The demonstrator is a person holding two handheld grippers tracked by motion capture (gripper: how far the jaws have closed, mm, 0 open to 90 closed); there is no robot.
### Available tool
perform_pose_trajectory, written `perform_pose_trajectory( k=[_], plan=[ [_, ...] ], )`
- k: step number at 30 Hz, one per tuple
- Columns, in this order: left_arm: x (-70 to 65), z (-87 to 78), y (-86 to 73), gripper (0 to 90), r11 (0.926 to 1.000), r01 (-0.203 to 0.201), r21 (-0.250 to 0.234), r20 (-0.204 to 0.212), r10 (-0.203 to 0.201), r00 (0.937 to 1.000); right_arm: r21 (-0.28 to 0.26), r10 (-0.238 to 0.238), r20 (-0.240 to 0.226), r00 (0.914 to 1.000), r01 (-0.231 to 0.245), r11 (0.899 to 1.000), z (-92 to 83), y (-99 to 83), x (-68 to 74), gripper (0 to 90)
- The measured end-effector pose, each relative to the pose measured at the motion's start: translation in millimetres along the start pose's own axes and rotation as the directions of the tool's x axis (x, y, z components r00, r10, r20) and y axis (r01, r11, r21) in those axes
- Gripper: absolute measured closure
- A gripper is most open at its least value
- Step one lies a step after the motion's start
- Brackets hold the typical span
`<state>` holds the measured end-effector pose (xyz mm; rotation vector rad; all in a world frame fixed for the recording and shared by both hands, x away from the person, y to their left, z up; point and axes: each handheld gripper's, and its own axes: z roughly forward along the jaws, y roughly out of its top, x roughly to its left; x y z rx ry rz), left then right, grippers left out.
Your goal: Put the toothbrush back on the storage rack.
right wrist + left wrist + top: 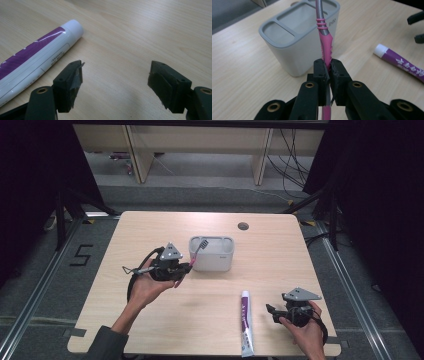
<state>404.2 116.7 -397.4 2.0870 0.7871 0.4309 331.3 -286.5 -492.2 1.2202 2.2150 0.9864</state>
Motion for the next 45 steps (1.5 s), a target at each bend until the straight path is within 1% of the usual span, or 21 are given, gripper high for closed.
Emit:
perform_pose_trajectory(
  k=[1,3,5,9,11,12,16,19,21,22,23,24,26,27,29,34,36,38,41,43,45],
  plan=[
    [1.7,-1.3,1.3,83.0,0.9992,0.026,-0.032,-0.006,-0.026,0.9996,0.005,-0.001,0.000,1.0000,0.001,1.000,0.2,0.0,-0.3,28.1],
    [3.7,-3.0,2.7,83.0,0.9982,0.030,-0.051,-0.015,-0.031,0.9994,0.002,0.000,-0.001,1.0000,0.000,1.000,0.2,-0.1,-0.3,28.1],
    [5.8,-3.0,3.5,82.9,0.9977,0.039,-0.056,-0.004,-0.039,0.9992,0.005,-0.001,-0.002,1.0000,0.001,1.000,0.2,-0.1,-0.5,28.1],
    [10.9,-4.7,6.3,82.9,0.9951,0.056,-0.082,-0.028,-0.059,0.9979,0.010,0.003,-0.002,1.0000,-0.003,1.000,-0.2,-0.1,-0.5,28.1],
    [13.7,-4.9,8.5,82.9,0.9913,0.077,-0.107,-0.035,-0.081,0.9961,0.011,0.002,-0.002,1.0000,-0.002,1.000,-0.2,-0.2,-0.7,28.1],
    [14.7,-4.7,9.7,82.9,0.9881,0.088,-0.126,-0.043,-0.094,0.9946,0.006,-0.025,0.008,0.9997,0.025,1.000,-0.2,0.0,-3.0,28.1],
    [19.4,-5.3,14.7,82.9,0.9842,0.098,-0.148,-0.052,-0.107,0.9929,0.011,-0.008,0.002,1.0000,0.008,1.000,-1.0,0.5,-2.3,28.1],
    [21.1,-4.7,19.4,82.9,0.9767,0.120,-0.178,-0.064,-0.133,0.9891,0.010,0.004,-0.007,1.0000,-0.004,1.000,-0.4,0.3,-1.7,28.1],
    [23.2,-4.3,23.2,82.9,0.9735,0.128,-0.190,-0.061,-0.141,0.9881,0.010,-0.005,0.002,1.0000,0.005,1.000,-1.0,0.4,-2.4,28.1],
    [24.5,-3.9,25.0,82.9,0.9713,0.136,-0.195,-0.059,-0.150,0.9870,0.011,0.000,-0.012,0.9999,0.000,1.000,0.2,0.2,-2.5,28.1],
    [25.8,-2.9,26.8,82.9,0.9699,0.143,-0.198,-0.056,-0.156,0.9861,0.001,-0.024,-0.011,0.9997,0.024,1.000,1.3,-0.2,-4.2,28.1],
    [26.8,-2.3,28.5,82.9,0.9701,0.139,-0.199,-0.069,-0.155,0.9856,0.022,0.016,-0.006,0.9999,-0.016,1.000,-0.9,0.2,-1.7,28.1],
    [28.6,-0.6,32.0,82.9,0.9676,0.148,-0.204,-0.073,-0.166,0.9834,0.006,-0.010,-0.014,0.9999,0.010,1.000,0.2,0.2,-3.6,28.1],
    [29.1,0.1,33.4,82.9,0.9649,0.154,-0.213,-0.079,-0.174,0.9816,0.022,0.021,-0.008,0.9997,-0.021,1.000,-0.8,-0.1,-1.2,28.1],
    [30.2,2.6,38.3,82.9,0.9645,0.149,-0.218,-0.090,-0.172,0.9810,0.012,-0.001,-0.009,1.0000,0.001,1.000,-0.4,0.0,-2.9,28.1],
    [31.7,5.2,44.9,82.9,0.9598,0.153,-0.235,-0.099,-0.180,0.9786,0.009,-0.006,0.000,1.0000,0.006,1.000,-0.7,-0.2,-3.6,28.1],
    [32.6,6.7,48.6,82.9,0.9566,0.161,-0.243,-0.096,-0.189,0.9774,-0.001,-0.017,-0.025,0.9995,0.017,1.000,1.0,-0.1,-4.5,28.1],
    [33.4,8.8,53.6,82.9,0.9537,0.163,-0.253,-0.104,-0.194,0.9754,-0.002,-0.023,-0.008,0.9997,0.023,1.000,0.1,0.0,-5.0,28.1],
    [33.6,11.1,56.7,82.9,0.9550,0.157,-0.252,-0.112,-0.190,0.9754,-0.001,-0.016,-0.025,0.9996,0.016,1.000,0.9,0.0,-4.6,28.1],
    [34.4,14.1,59.2,82.9,0.9530,0.160,-0.257,-0.115,-0.195,0.9740,0.011,-0.006,-0.001,1.0000,0.006,1.000,-0.9,-0.1,-3.6,28.1],
    [35.9,17.2,61.6,82.9,0.9539,0.150,-0.260,-0.127,-0.188,0.9739,0.008,0.000,-0.010,1.0000,0.000,1.000,-0.3,-0.1,-3.0,28.1]
  ],
)
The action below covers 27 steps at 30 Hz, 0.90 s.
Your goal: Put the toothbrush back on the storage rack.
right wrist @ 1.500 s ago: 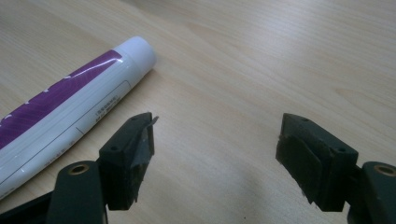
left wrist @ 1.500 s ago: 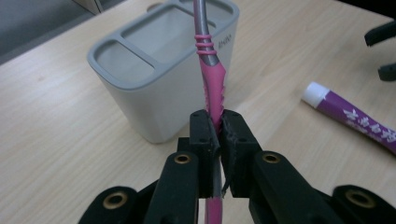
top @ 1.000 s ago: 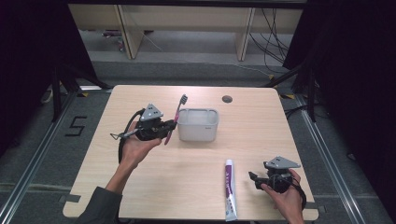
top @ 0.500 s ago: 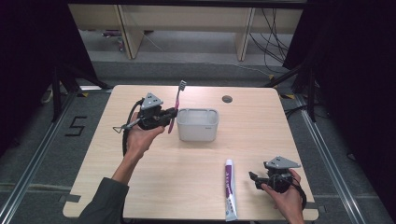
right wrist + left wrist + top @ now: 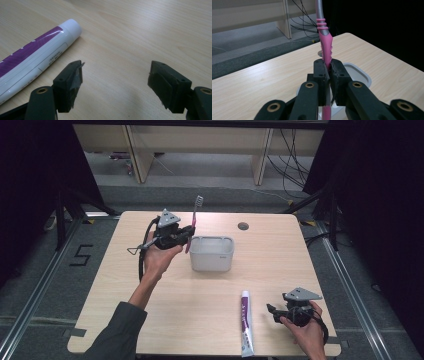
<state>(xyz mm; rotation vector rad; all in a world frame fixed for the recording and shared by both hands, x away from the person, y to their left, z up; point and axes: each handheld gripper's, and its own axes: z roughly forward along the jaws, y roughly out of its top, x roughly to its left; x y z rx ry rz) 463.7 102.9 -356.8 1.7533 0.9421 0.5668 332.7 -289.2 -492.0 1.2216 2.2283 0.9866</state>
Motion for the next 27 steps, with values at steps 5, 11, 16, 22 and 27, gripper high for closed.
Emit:
perform_pose_trajectory(
  k=[5,11,16,22,27],
  plan=[
    [0.2,11.1,2.6,82.9,0.9998,0.009,-0.015,-0.010,-0.009,0.9999,0.000,-0.006,0.008,1.0000,0.006,1.000,-0.3,0.1,-0.2,28.1],
    [0.3,23.6,2.9,82.8,0.9998,0.017,-0.013,-0.015,-0.017,0.9997,0.001,-0.007,0.005,1.0000,0.007,1.000,-0.1,0.1,-0.5,28.1],
    [2.8,30.5,5.7,82.9,0.9993,0.028,-0.026,-0.028,-0.029,0.9992,0.002,-0.006,0.003,1.0000,0.006,1.000,-0.5,0.0,-0.2,28.1],
    [4.8,37.3,2.3,82.9,0.9984,0.044,-0.036,-0.023,-0.045,0.9987,0.001,-0.006,0.000,1.0000,0.006,1.000,-0.4,0.0,-0.5,28.1],
    [6.0,43.3,-5.7,82.8,0.9980,0.049,-0.039,-0.029,-0.051,0.9983,0.001,-0.007,-0.001,1.0000,0.007,1.000,-0.4,-0.1,-0.5,28.1]
  ],
)
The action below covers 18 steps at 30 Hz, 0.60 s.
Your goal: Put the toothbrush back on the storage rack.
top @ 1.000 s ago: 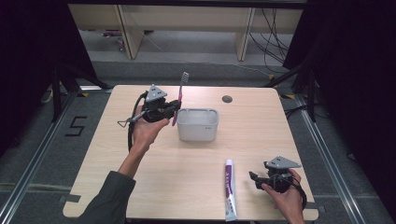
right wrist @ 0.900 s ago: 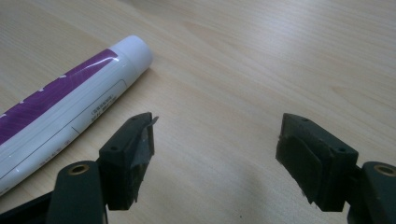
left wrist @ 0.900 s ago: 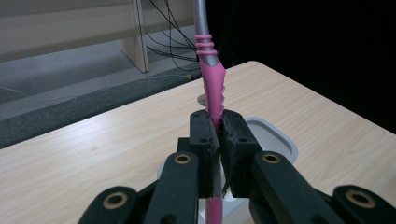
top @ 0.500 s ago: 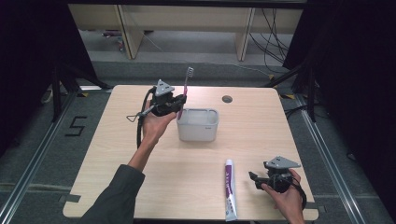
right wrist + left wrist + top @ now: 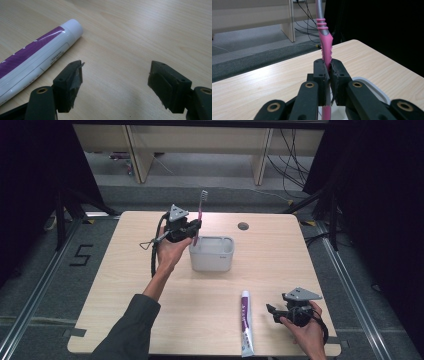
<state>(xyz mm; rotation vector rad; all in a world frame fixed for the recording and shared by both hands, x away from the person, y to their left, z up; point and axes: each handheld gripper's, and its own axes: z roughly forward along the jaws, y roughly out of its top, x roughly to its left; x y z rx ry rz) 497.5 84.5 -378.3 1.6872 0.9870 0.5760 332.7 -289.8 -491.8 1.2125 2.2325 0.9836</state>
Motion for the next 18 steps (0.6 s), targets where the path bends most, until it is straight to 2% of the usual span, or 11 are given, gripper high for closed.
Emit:
perform_pose_trajectory(
  k=[6,18],
  plan=[
    [1.0,7.0,-11.3,82.8,1.0000,0.006,0.005,0.002,-0.006,1.0000,0.006,0.001,-0.003,1.0000,-0.001,1.000,0.2,-0.1,-0.1,28.0],
    [6.7,11.1,-30.5,82.8,0.9993,0.036,0.008,-0.030,-0.036,0.9989,0.007,-0.002,-0.006,1.0000,0.002,1.000,0.7,-0.2,-0.5,28.0]
  ],
)
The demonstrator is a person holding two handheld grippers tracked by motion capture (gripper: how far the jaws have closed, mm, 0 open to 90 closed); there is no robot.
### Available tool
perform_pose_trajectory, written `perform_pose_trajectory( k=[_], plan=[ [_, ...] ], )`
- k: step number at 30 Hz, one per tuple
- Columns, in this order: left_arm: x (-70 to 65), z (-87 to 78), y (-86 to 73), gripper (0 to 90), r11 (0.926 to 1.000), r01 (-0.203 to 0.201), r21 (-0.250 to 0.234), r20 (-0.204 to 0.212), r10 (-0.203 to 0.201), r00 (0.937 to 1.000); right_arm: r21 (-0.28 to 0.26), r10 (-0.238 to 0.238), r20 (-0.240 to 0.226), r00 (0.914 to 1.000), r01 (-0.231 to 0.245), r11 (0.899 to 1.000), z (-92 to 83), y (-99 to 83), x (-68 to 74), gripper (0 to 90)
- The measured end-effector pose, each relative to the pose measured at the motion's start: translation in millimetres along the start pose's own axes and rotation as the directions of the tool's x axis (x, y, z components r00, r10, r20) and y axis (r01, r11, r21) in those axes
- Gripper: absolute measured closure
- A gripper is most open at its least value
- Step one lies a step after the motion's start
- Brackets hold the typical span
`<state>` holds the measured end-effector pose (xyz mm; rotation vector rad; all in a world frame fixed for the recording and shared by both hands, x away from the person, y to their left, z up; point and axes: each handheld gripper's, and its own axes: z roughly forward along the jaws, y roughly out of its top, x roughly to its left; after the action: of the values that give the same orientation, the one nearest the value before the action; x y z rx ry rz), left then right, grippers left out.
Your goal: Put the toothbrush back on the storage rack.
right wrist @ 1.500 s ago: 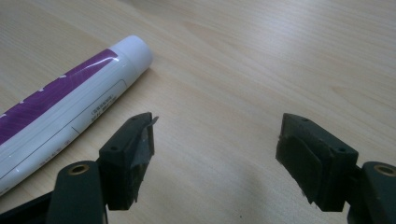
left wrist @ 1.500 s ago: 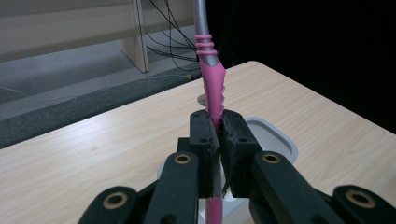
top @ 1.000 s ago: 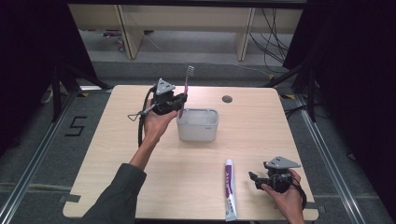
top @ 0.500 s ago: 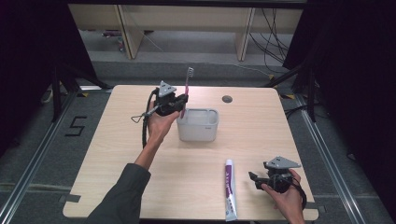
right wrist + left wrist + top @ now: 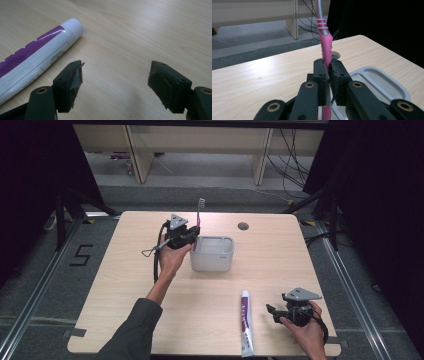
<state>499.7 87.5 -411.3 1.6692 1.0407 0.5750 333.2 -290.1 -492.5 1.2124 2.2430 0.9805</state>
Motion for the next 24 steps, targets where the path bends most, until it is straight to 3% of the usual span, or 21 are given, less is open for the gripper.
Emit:
perform_pose_trajectory(
  k=[5,8,11,12,24],
  plan=[
    [-2.4,2.1,-3.0,82.7,1.0000,0.000,0.009,0.004,-0.001,1.0000,0.000,0.003,0.001,1.0000,-0.003,1.000,0.1,0.0,0.2,28.0],
    [-6.3,3.9,-3.3,82.7,0.9996,-0.016,0.023,0.009,0.015,0.9998,-0.019,-0.022,0.003,0.9998,0.022,1.000,1.1,-0.4,-1.6,28.0],
    [-7.2,5.8,-4.3,82.7,0.9994,-0.016,0.032,0.004,0.016,0.9999,-0.011,0.009,-0.001,1.0000,-0.009,1.000,1.2,-1.1,0.7,28.0],
    [-7.4,6.1,-4.6,82.7,0.9993,-0.016,0.034,0.001,0.016,0.9999,-0.013,-0.008,0.001,1.0000,0.008,1.000,0.7,-0.8,-0.5,28.0],
    [-4.2,8.2,-11.8,82.5,0.9978,-0.017,0.064,-0.007,0.018,0.9998,-0.004,0.000,-0.002,1.0000,0.000,1.000,0.0,0.1,0.2,27.9]
  ],
)
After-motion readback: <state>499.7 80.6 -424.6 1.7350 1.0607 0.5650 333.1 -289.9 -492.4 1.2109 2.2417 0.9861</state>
